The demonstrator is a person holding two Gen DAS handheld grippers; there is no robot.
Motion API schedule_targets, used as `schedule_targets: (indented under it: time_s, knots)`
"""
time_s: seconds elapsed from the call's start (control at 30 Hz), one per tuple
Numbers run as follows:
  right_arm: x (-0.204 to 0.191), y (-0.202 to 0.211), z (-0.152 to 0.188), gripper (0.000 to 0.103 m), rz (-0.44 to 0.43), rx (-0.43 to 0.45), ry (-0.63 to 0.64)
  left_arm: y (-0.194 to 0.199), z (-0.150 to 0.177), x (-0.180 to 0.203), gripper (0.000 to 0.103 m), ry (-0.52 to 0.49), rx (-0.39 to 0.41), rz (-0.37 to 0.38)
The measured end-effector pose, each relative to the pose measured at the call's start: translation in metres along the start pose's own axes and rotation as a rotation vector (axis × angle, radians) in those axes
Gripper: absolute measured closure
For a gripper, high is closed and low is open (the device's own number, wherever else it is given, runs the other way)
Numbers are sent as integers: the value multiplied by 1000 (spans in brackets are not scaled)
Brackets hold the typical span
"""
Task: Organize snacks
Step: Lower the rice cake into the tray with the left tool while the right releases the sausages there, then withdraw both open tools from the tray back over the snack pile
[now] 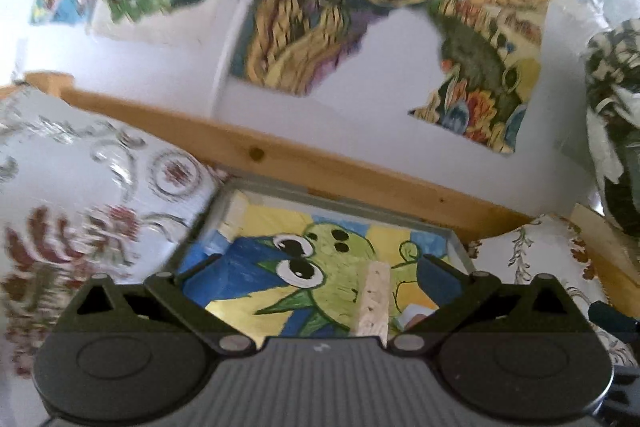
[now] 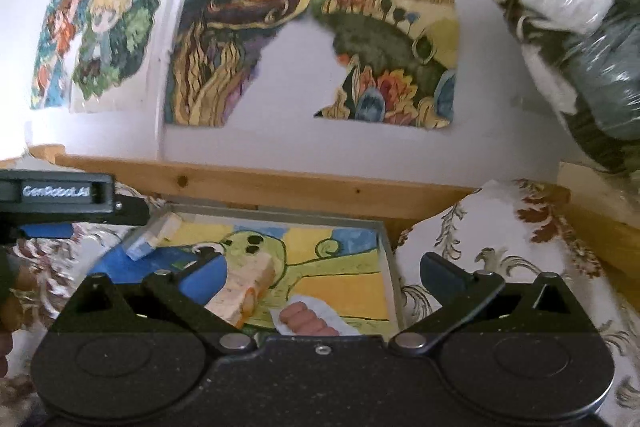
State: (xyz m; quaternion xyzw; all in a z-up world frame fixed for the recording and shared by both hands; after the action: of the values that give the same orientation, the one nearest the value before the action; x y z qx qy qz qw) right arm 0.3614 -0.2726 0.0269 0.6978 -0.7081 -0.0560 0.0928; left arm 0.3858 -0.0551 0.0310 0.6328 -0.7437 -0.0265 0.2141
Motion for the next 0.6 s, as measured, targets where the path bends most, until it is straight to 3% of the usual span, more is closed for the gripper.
schedule_targets:
  time_s: [0.37, 0.6]
  knots:
    - [-9, 93, -11, 1, -55, 88, -41, 112, 19, -12, 0, -38, 55, -72]
    - [-19, 135, 5, 1, -66, 107, -66, 154, 46, -25, 0, -56, 40, -118]
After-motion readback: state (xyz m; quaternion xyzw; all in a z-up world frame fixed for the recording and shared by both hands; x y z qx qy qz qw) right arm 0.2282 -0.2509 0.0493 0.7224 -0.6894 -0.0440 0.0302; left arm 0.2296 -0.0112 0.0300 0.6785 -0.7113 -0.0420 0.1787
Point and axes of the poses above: each gripper's, at about its wrist camera, not at the fingertips, and y roughly against the way its jaws point, x to its right, z to its underside, the point moved 2 cm from there along -y, roughly the way its jaws point, and after that the axes turned 3 degrees about z, right-handed, at the moved point
